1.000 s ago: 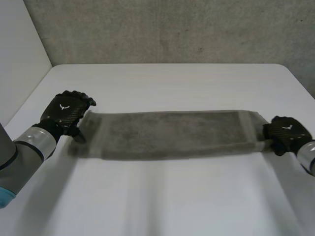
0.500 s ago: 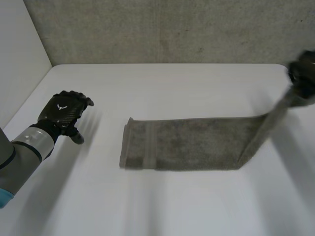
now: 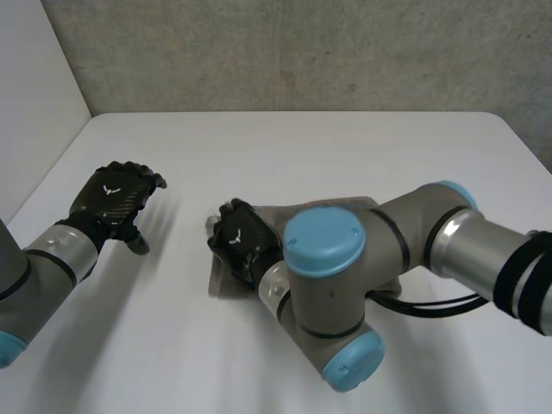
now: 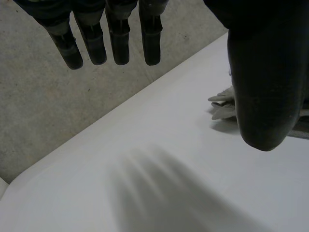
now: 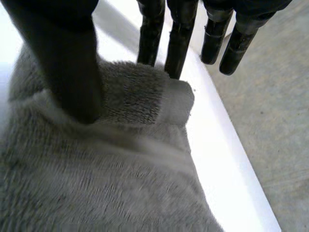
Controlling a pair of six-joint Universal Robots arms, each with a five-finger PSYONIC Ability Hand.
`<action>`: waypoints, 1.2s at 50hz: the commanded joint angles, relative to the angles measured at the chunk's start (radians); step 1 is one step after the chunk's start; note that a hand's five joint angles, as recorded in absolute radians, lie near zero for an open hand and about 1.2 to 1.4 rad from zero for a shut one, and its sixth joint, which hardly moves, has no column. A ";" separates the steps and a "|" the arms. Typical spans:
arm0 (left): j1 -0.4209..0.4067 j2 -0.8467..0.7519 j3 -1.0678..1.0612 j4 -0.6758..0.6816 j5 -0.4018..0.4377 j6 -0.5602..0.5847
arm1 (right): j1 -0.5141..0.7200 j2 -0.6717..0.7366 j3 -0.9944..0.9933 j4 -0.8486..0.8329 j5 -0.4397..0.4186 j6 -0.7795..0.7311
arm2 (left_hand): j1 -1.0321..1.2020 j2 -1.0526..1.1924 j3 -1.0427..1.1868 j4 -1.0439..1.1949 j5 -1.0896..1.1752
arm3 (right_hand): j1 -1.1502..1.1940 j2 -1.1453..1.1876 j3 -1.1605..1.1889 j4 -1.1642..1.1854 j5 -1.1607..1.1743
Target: Fold the towel.
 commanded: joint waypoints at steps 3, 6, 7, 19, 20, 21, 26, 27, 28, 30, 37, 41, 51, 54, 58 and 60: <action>-0.014 0.007 0.025 0.000 0.000 -0.003 | -0.046 -0.220 0.131 -0.004 0.020 0.164 | -0.023 0.006 -0.052 -0.059 -0.010 | -0.418 -0.447 -0.043 -0.076 -0.413; -0.056 0.011 0.050 0.003 0.000 -0.021 | -0.113 -0.333 0.204 -0.004 0.017 0.250 | -0.023 0.006 -0.052 -0.059 -0.010 | -0.418 -0.447 -0.043 -0.076 -0.413; -0.082 0.012 0.059 0.003 0.000 -0.037 | -0.153 -0.384 0.248 0.001 0.014 0.274 | -0.023 0.006 -0.052 -0.059 -0.010 | -0.418 -0.447 -0.043 -0.076 -0.413; -0.219 0.024 0.105 0.003 -0.005 -0.115 | -0.457 -0.559 0.687 -0.056 -0.124 0.305 | -0.020 0.009 -0.052 -0.059 -0.007 | -0.418 -0.447 -0.043 -0.076 -0.413; -0.231 0.018 0.108 0.003 -0.005 -0.115 | -0.490 -0.559 0.721 -0.080 -0.149 0.303 | -0.020 0.009 -0.052 -0.059 -0.007 | -0.418 -0.447 -0.043 -0.076 -0.413; -0.241 0.014 0.110 0.005 -0.006 -0.115 | -0.491 -0.559 0.721 -0.080 -0.149 0.303 | -0.020 0.009 -0.052 -0.059 -0.007 | -0.418 -0.447 -0.043 -0.076 -0.413; -0.254 0.003 0.111 0.006 -0.011 -0.117 | -0.567 -0.539 0.802 -0.165 -0.197 0.306 | -0.020 0.009 -0.052 -0.059 -0.007 | -0.238 -0.267 -0.043 -0.076 -0.233; -0.264 -0.003 0.111 0.006 -0.015 -0.117 | -0.567 -0.539 0.802 -0.165 -0.197 0.306 | -0.020 0.009 -0.052 -0.059 -0.007 | -0.238 -0.266 -0.043 -0.076 -0.232; -0.265 -0.003 0.111 0.006 -0.015 -0.117 | -0.572 -0.516 0.805 -0.180 -0.206 0.306 | -0.020 0.009 -0.052 -0.059 -0.007 | -0.179 -0.208 -0.043 -0.076 -0.174; -0.274 -0.009 0.111 0.006 -0.031 -0.117 | -0.574 -0.490 0.804 -0.189 -0.214 0.306 | -0.020 0.009 -0.052 -0.059 -0.007 | -0.100 -0.128 -0.043 -0.076 -0.094; -0.277 -0.011 0.107 0.006 -0.048 -0.118 | -0.578 -0.383 0.775 -0.237 -0.220 0.306 | -0.020 0.009 -0.052 -0.059 -0.007 | 0.606 0.577 -0.043 -0.076 0.611; -0.277 -0.009 0.101 0.013 -0.048 -0.118 | -0.590 -0.378 0.775 -0.243 -0.220 0.308 | -0.020 0.009 -0.052 -0.059 -0.007 | 0.804 0.775 -0.043 -0.076 0.809; -0.275 -0.009 0.094 0.017 -0.049 -0.118 | -0.713 -0.479 0.859 -0.193 -0.282 0.294 | -0.020 0.009 -0.052 -0.059 -0.007 | 0.804 0.775 -0.043 -0.076 0.809; -0.271 -0.008 0.091 0.017 -0.049 -0.118 | -0.806 -0.552 0.896 -0.138 -0.354 0.285 | -0.020 0.009 -0.052 -0.059 -0.007 | 0.804 0.775 -0.043 -0.076 0.809; -0.265 0.000 0.082 0.017 -0.049 -0.118 | -0.899 -0.626 0.902 -0.077 -0.431 0.265 | -0.020 0.009 -0.052 -0.059 -0.007 | 0.804 0.775 -0.043 -0.076 0.809; -0.260 0.000 0.082 0.017 -0.049 -0.118 | -0.952 -0.688 0.882 -0.024 -0.476 0.231 | -0.022 0.006 -0.052 -0.059 -0.010 | 0.804 0.775 -0.043 -0.076 0.809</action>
